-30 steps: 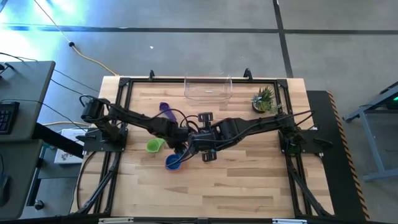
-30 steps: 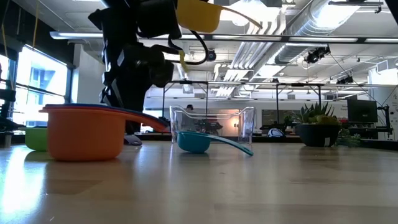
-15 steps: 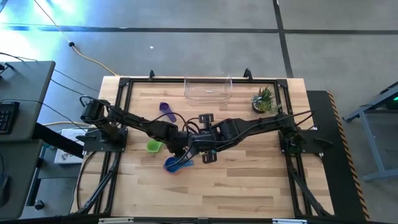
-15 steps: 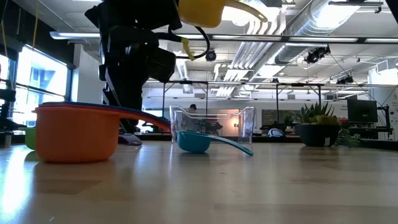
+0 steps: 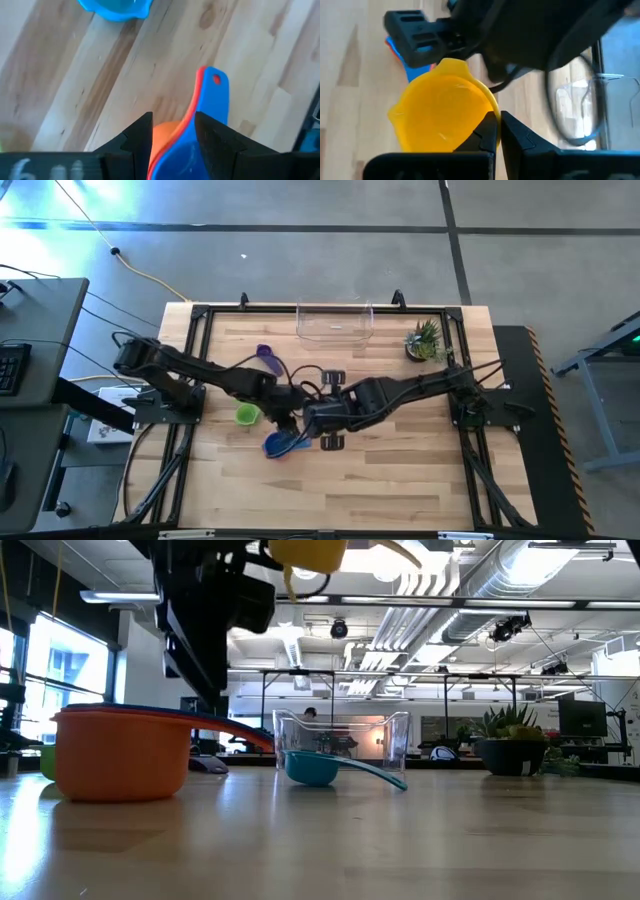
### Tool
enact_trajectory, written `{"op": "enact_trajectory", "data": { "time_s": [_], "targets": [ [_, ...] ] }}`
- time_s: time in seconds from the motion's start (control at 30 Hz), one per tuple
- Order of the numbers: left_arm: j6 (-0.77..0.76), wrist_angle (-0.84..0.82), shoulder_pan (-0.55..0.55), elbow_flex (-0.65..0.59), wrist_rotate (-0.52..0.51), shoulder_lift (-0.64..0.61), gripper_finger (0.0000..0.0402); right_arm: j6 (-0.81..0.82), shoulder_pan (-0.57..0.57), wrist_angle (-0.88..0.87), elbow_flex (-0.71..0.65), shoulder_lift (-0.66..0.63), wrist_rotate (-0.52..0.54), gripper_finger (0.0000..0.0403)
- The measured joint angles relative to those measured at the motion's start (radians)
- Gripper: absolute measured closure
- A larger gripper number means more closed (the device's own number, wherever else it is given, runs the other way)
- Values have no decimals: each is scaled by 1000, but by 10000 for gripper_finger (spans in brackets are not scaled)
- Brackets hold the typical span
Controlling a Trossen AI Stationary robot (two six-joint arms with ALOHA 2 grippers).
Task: Nest measuring cups in basket
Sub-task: Stack the yellow measuring cup on top of the blue measuring cup
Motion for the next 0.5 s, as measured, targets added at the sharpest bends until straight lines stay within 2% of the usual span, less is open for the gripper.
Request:
{"op": "enact_trajectory", "data": {
  "time_s": [0.27,0.5],
  "targets": [
    [2,-182,6,0,-138,-113,264,17,18,107,0,0,-9,403],
    [-2,-374,28,0,-203,-227,264,-57,2,195,0,0,-56,403]
  ]
}}
